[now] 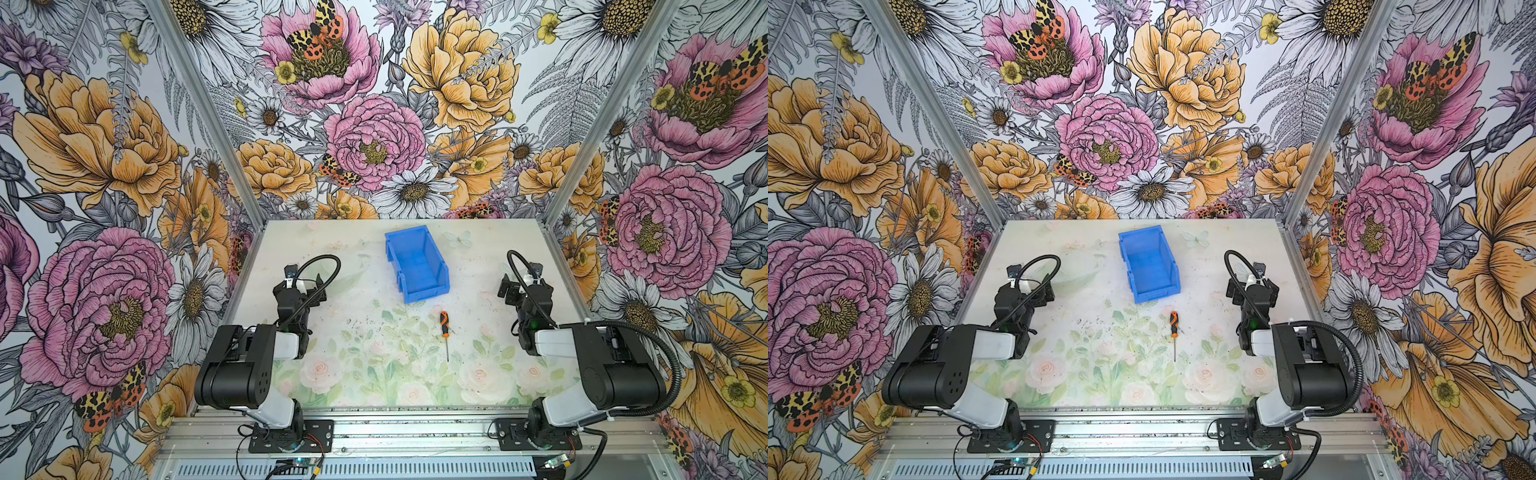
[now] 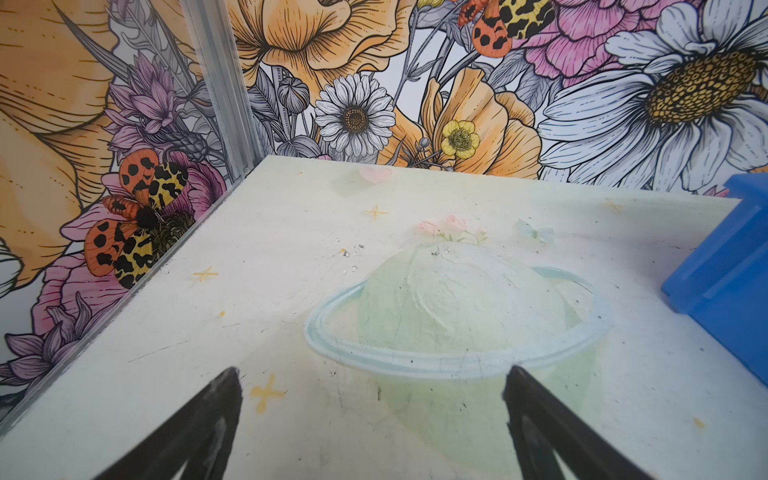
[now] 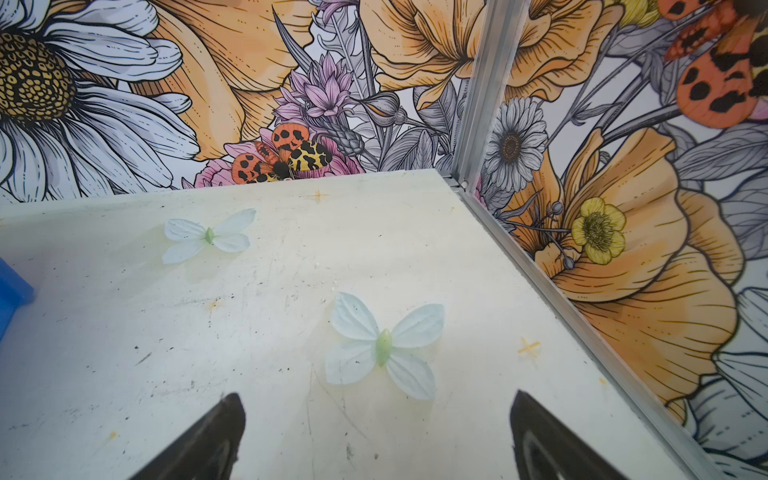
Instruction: Put the screwdriver in the bin
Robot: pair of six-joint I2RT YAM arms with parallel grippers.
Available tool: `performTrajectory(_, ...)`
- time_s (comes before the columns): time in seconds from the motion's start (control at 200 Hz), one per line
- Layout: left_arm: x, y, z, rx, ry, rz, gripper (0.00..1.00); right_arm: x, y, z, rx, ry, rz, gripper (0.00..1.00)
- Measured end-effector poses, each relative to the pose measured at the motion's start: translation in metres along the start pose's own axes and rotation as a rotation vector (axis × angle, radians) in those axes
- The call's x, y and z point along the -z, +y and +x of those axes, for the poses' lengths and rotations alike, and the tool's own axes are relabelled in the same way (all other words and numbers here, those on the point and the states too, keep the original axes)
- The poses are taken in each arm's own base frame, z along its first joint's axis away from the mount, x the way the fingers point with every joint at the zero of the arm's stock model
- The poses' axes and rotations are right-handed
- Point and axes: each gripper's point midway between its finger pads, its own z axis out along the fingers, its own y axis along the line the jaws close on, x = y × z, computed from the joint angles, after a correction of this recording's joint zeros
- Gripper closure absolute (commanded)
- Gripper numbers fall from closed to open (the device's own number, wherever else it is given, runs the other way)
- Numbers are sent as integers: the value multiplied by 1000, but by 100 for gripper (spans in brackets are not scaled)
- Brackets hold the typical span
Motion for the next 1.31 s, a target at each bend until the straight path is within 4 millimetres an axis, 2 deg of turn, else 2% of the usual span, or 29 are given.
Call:
performTrajectory(0.61, -3, 2, 2, -1, 22, -4, 1, 0, 0, 1, 2, 7, 0, 0)
performTrajectory(0.69, -5, 3, -4, 1, 27, -2, 1, 3, -1, 1, 4, 18, 2, 1)
performTrajectory(0.87, -3, 8, -24, 16, 9, -12, 1, 17, -8, -21, -13, -15, 33, 1)
performTrajectory(1.096, 2, 10, -30, 35, 85, -32, 1, 39, -17, -53, -92, -32, 86, 0)
performTrajectory(1.306, 12, 15, -56, 97, 127, -68, 1, 50, -25, -61, -233, 61, 134, 0)
